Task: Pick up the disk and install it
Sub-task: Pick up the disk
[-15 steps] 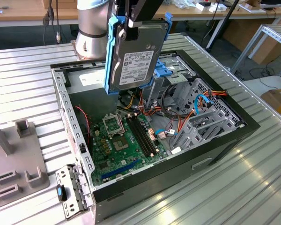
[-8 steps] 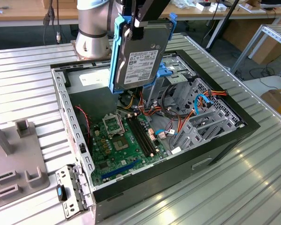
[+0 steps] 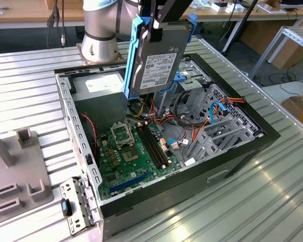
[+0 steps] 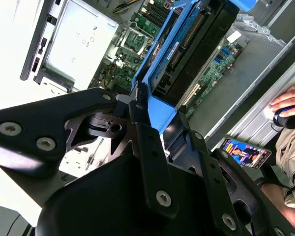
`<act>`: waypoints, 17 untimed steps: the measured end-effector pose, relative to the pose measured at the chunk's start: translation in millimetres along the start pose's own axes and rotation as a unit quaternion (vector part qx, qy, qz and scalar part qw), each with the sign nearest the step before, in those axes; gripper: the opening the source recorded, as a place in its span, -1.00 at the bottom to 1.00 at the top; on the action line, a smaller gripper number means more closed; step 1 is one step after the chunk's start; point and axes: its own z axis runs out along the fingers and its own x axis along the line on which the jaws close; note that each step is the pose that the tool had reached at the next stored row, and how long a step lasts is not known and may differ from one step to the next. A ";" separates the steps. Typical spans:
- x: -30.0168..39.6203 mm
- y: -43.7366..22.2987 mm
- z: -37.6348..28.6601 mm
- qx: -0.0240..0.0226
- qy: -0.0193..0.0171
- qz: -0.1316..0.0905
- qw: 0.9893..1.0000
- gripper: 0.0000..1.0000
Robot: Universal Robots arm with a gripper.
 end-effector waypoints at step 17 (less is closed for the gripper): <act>10.5 -0.1 -0.2 0.000 0.000 -0.002 1.000 -0.26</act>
